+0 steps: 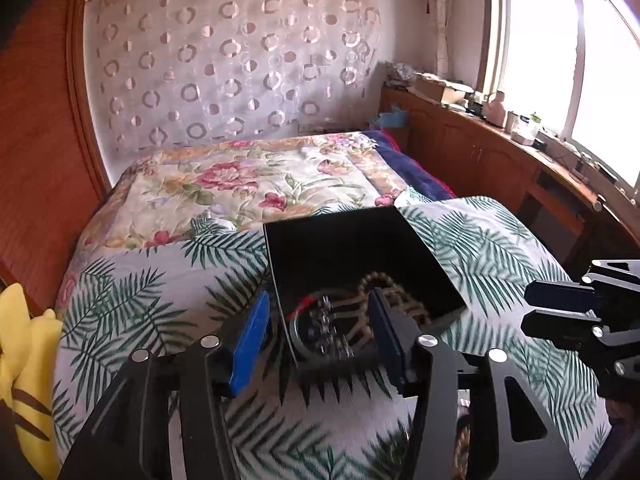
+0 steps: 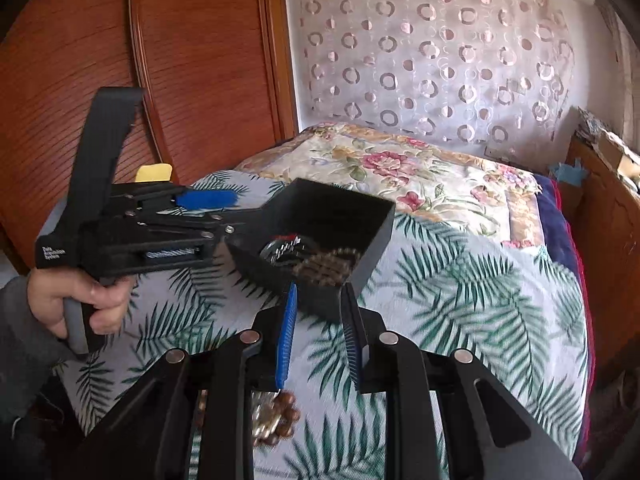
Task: Organize jewelry
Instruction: 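Open both tools and withdraw them from the black box, then reach the right tool to the silver bangle and brown beads and grasp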
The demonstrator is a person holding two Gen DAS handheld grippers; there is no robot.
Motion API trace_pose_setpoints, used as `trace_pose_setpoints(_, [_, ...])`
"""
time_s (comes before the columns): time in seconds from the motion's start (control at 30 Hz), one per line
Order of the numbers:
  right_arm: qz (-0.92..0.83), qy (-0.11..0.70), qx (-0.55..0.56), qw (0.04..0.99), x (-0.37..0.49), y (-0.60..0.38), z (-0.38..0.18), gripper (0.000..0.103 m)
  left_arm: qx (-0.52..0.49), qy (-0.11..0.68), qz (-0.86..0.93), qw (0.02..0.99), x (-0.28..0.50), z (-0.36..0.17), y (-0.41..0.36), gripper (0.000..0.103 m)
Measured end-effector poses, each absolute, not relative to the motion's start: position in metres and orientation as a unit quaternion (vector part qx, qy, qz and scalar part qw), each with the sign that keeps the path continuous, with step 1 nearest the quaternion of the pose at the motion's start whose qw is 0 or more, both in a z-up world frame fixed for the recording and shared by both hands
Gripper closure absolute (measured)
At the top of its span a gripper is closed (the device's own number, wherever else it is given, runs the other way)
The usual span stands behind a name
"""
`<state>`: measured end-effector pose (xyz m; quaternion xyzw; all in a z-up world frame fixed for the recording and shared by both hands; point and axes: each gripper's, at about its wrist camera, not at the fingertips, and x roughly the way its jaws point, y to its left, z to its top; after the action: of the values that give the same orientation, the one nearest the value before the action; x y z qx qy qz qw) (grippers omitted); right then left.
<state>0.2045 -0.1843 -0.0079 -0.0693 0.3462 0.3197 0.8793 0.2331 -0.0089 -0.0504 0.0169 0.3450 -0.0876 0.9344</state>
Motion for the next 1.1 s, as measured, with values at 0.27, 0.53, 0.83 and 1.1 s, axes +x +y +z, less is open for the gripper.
trace_pose_setpoints(0.27, [0.329,0.364,-0.06,0.869,0.18,-0.191,-0.035,0.056,-0.001,0.327,-0.104,0.939,0.179,-0.062,0.001,0.019])
trace_pose_setpoints(0.53, [0.341,0.401,-0.061,0.848,0.192,-0.17,-0.059,0.078,-0.018,0.327,-0.098,0.94,0.147,-0.073,0.015,0.015])
trace_pose_setpoints(0.83, [0.333,0.449,-0.065,0.827,0.21,-0.158,-0.077,0.081,-0.029,0.329,-0.101,0.938,0.138,-0.077,0.023,0.015])
trace_pose_setpoints(1.1, [0.32,0.434,-0.109,0.835,0.202,-0.148,-0.07,0.094,-0.033,0.337,-0.099,0.936,0.135,-0.082,0.025,0.015])
